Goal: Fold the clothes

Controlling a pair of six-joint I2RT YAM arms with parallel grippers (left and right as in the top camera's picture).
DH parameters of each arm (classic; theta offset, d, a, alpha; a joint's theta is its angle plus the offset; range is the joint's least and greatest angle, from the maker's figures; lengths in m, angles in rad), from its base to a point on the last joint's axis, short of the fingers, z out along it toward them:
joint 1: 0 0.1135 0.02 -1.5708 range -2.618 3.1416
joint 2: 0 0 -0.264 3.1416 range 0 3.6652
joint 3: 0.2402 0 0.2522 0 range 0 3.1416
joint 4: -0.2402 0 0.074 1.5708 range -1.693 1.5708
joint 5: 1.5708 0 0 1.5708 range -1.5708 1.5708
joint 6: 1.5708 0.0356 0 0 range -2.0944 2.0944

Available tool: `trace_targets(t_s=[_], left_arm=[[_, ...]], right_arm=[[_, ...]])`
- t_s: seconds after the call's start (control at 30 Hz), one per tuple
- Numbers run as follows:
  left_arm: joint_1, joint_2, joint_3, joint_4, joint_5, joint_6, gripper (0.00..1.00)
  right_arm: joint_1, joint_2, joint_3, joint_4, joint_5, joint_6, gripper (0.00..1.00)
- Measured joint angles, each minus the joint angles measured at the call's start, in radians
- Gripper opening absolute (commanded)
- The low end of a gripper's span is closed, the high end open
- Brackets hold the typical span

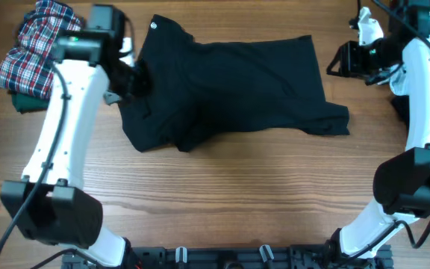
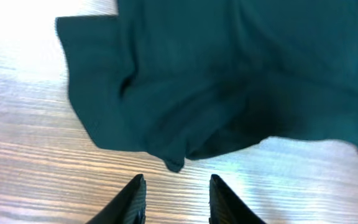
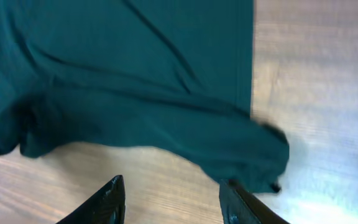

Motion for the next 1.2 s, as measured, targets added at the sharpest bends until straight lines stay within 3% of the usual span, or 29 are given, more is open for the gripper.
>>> trace_targets(t_s=[0.37, 0.6, 0.83, 1.07, 1.2], left_arm=[[-0.190, 0.000, -0.146, 0.034, -0.093, -0.015, 0.41], [-0.265, 0.001, -0.341, 0.132, -0.142, -0.090, 0.40], [-0.380, 0.002, -0.473, 0.390, -0.196, -0.112, 0.41], [-0.514, 0.002, -0.491, 0.487, -0.246, 0.000, 0.36], [-0.535, 0.002, -0.491, 0.498, -0.293, 0.074, 0.41]], right_arm=[[0.035, -0.047, -0.001, 0.051, 0.197, 0.199, 0.54], [0.029, -0.066, -0.001, 0.082, 0.234, 0.240, 0.80], [-0.003, -0.066, -0.001, 0.138, 0.236, 0.251, 0.90], [-0.005, -0.066, -0.001, 0.143, 0.231, 0.251, 0.91], [-0.005, -0.066, -0.001, 0.143, 0.216, 0.251, 0.90]])
